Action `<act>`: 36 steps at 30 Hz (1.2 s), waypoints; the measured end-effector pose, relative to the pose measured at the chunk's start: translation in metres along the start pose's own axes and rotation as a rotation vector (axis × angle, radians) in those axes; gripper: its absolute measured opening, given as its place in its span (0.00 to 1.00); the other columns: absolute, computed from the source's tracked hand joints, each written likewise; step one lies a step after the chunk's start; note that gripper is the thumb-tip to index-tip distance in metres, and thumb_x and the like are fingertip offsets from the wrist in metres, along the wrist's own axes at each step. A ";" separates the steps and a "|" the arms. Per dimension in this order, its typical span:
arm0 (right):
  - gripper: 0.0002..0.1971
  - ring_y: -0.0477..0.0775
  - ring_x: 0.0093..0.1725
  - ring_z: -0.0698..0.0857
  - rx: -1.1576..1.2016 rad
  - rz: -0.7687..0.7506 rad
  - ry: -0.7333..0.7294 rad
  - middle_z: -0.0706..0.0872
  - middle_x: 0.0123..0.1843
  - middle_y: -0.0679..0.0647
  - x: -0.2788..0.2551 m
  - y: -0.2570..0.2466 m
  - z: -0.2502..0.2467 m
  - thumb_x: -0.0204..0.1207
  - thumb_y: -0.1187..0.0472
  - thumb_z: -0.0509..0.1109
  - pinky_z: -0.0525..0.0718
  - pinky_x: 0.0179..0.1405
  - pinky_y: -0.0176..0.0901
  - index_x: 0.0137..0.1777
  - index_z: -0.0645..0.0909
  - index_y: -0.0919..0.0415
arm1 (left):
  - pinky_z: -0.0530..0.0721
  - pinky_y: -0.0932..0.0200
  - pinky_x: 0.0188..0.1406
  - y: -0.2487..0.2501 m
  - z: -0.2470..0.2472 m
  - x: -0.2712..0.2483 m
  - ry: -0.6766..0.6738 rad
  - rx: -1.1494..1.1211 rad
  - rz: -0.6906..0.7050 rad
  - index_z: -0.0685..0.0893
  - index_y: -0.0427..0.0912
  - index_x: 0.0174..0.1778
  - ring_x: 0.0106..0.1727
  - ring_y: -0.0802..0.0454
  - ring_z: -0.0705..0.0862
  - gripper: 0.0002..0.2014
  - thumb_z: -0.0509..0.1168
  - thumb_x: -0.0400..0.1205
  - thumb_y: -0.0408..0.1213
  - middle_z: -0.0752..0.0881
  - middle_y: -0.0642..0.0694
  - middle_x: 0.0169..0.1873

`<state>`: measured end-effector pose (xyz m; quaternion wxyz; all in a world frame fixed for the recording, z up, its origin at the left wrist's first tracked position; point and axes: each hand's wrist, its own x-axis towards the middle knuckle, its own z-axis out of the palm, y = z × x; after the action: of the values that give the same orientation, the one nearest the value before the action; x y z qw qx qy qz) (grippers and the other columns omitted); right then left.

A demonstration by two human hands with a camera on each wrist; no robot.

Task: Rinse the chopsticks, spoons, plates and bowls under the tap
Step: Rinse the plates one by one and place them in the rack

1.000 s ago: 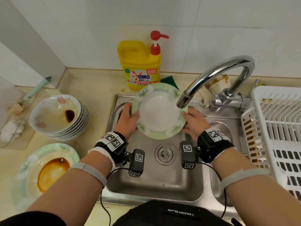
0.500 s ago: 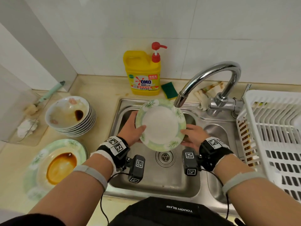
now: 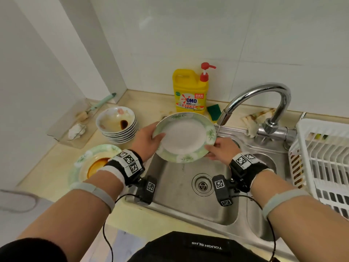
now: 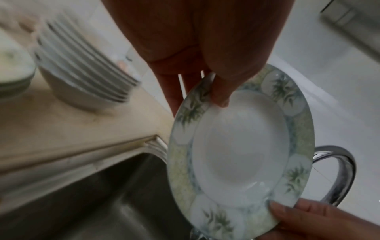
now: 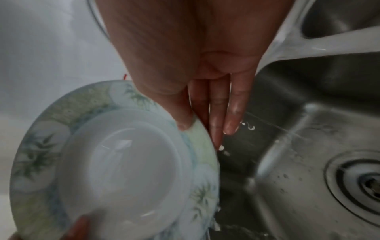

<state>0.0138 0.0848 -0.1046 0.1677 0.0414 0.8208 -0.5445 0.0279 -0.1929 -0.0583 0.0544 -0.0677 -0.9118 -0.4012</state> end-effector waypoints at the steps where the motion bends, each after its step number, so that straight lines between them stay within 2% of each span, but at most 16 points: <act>1: 0.07 0.48 0.41 0.94 -0.063 -0.058 0.014 0.95 0.46 0.54 -0.001 -0.007 -0.003 0.84 0.60 0.72 0.94 0.48 0.47 0.55 0.90 0.60 | 0.81 0.67 0.54 0.004 -0.007 -0.002 0.023 0.038 0.023 0.84 0.43 0.71 0.53 0.54 0.86 0.16 0.68 0.87 0.36 0.89 0.53 0.52; 3: 0.05 0.49 0.40 0.94 -0.157 -0.173 0.072 0.95 0.43 0.51 -0.005 -0.020 -0.009 0.84 0.56 0.73 0.94 0.48 0.55 0.51 0.91 0.50 | 0.83 0.64 0.49 0.010 -0.018 -0.004 0.059 0.112 0.031 0.87 0.44 0.66 0.43 0.57 0.85 0.13 0.69 0.87 0.40 0.88 0.56 0.43; 4: 0.05 0.51 0.39 0.94 -0.202 -0.228 0.115 0.95 0.40 0.51 -0.007 -0.025 -0.013 0.83 0.54 0.73 0.93 0.48 0.59 0.48 0.91 0.47 | 0.81 0.67 0.44 0.013 -0.022 -0.005 0.081 0.147 0.027 0.88 0.44 0.61 0.37 0.62 0.83 0.10 0.70 0.86 0.42 0.86 0.59 0.36; 5: 0.06 0.54 0.39 0.94 -0.254 -0.270 0.151 0.94 0.39 0.51 -0.010 -0.031 -0.017 0.83 0.53 0.73 0.92 0.49 0.62 0.47 0.91 0.49 | 0.77 0.72 0.39 0.017 -0.026 -0.006 0.103 0.177 0.019 0.89 0.45 0.56 0.34 0.66 0.80 0.07 0.70 0.86 0.42 0.82 0.62 0.31; 7: 0.10 0.58 0.41 0.92 -0.356 -0.342 0.201 0.94 0.40 0.52 -0.016 -0.041 -0.027 0.83 0.52 0.72 0.89 0.51 0.61 0.47 0.91 0.56 | 0.72 0.69 0.33 0.024 -0.029 -0.009 0.146 0.205 0.012 0.88 0.43 0.46 0.30 0.66 0.77 0.07 0.71 0.85 0.43 0.79 0.61 0.27; 9: 0.11 0.58 0.44 0.91 -0.404 -0.404 0.241 0.94 0.42 0.53 -0.024 -0.051 -0.037 0.84 0.52 0.71 0.88 0.53 0.57 0.50 0.92 0.57 | 0.72 0.66 0.34 0.033 -0.028 -0.013 0.176 0.187 0.018 0.88 0.40 0.45 0.31 0.64 0.78 0.09 0.72 0.85 0.43 0.80 0.59 0.27; 12: 0.09 0.56 0.47 0.91 -0.412 -0.452 0.293 0.94 0.45 0.52 -0.036 -0.058 -0.050 0.84 0.54 0.71 0.87 0.53 0.54 0.53 0.91 0.55 | 0.78 0.65 0.39 0.050 -0.024 -0.017 0.203 0.125 0.057 0.90 0.41 0.53 0.34 0.58 0.83 0.08 0.71 0.85 0.41 0.86 0.56 0.32; 16: 0.12 0.58 0.47 0.92 -0.368 -0.443 0.323 0.93 0.45 0.51 -0.051 -0.055 -0.072 0.80 0.48 0.68 0.89 0.54 0.62 0.52 0.89 0.53 | 0.87 0.56 0.46 0.069 -0.013 -0.016 0.209 0.054 0.110 0.91 0.43 0.57 0.42 0.51 0.89 0.10 0.71 0.85 0.43 0.91 0.50 0.40; 19: 0.09 0.58 0.49 0.92 -0.343 -0.439 0.352 0.93 0.48 0.54 -0.071 -0.052 -0.090 0.83 0.57 0.69 0.89 0.56 0.64 0.55 0.89 0.56 | 0.85 0.56 0.44 0.086 -0.004 -0.010 0.176 0.032 0.160 0.91 0.45 0.51 0.40 0.49 0.88 0.07 0.72 0.84 0.44 0.90 0.50 0.37; 22: 0.07 0.57 0.45 0.93 -0.283 -0.396 0.427 0.94 0.46 0.55 -0.096 -0.049 -0.109 0.84 0.62 0.70 0.91 0.54 0.63 0.55 0.90 0.59 | 0.84 0.53 0.43 0.104 0.007 -0.002 0.118 0.007 0.205 0.89 0.44 0.44 0.39 0.45 0.87 0.06 0.73 0.84 0.42 0.90 0.44 0.35; 25: 0.07 0.54 0.45 0.93 -0.287 -0.338 0.514 0.94 0.46 0.53 -0.124 -0.042 -0.129 0.82 0.58 0.72 0.91 0.53 0.62 0.54 0.91 0.57 | 0.85 0.47 0.46 0.123 0.024 0.007 0.047 -0.031 0.266 0.91 0.41 0.49 0.40 0.43 0.87 0.07 0.73 0.83 0.41 0.90 0.42 0.36; 28: 0.07 0.54 0.47 0.93 -0.295 -0.298 0.623 0.94 0.45 0.50 -0.159 -0.033 -0.149 0.81 0.56 0.72 0.91 0.54 0.62 0.53 0.92 0.52 | 0.84 0.48 0.46 0.144 0.049 0.013 -0.055 -0.073 0.334 0.89 0.42 0.50 0.41 0.43 0.87 0.08 0.73 0.82 0.43 0.90 0.43 0.36; 31: 0.07 0.54 0.46 0.93 -0.342 -0.205 0.742 0.94 0.45 0.51 -0.202 -0.022 -0.170 0.84 0.57 0.72 0.92 0.54 0.61 0.54 0.91 0.54 | 0.87 0.54 0.48 0.168 0.080 0.012 -0.213 -0.146 0.392 0.89 0.48 0.56 0.43 0.49 0.89 0.10 0.74 0.81 0.45 0.92 0.47 0.42; 32: 0.08 0.54 0.45 0.93 -0.381 -0.185 0.785 0.94 0.44 0.51 -0.215 -0.015 -0.179 0.84 0.54 0.71 0.92 0.53 0.62 0.53 0.91 0.53 | 0.88 0.57 0.50 0.176 0.091 0.010 -0.274 -0.178 0.406 0.89 0.48 0.60 0.45 0.53 0.90 0.11 0.74 0.82 0.43 0.93 0.49 0.45; 34: 0.12 0.55 0.44 0.92 -0.454 -0.128 0.863 0.94 0.44 0.51 -0.242 -0.001 -0.195 0.81 0.47 0.68 0.91 0.51 0.63 0.53 0.90 0.51 | 0.89 0.56 0.54 0.191 0.113 0.004 -0.400 -0.258 0.402 0.88 0.51 0.63 0.48 0.57 0.91 0.13 0.74 0.82 0.41 0.93 0.53 0.50; 36: 0.17 0.57 0.44 0.92 -0.490 -0.070 0.955 0.94 0.44 0.51 -0.267 0.014 -0.212 0.77 0.42 0.64 0.91 0.50 0.63 0.54 0.89 0.50 | 0.88 0.59 0.53 0.201 0.133 -0.003 -0.493 -0.287 0.397 0.88 0.56 0.61 0.49 0.62 0.90 0.12 0.73 0.83 0.40 0.91 0.57 0.50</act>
<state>0.2202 0.3134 0.0427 -0.2377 0.2168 0.9096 -0.2629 0.0587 0.0393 -0.0023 -0.1007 -0.3456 -0.8009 -0.4784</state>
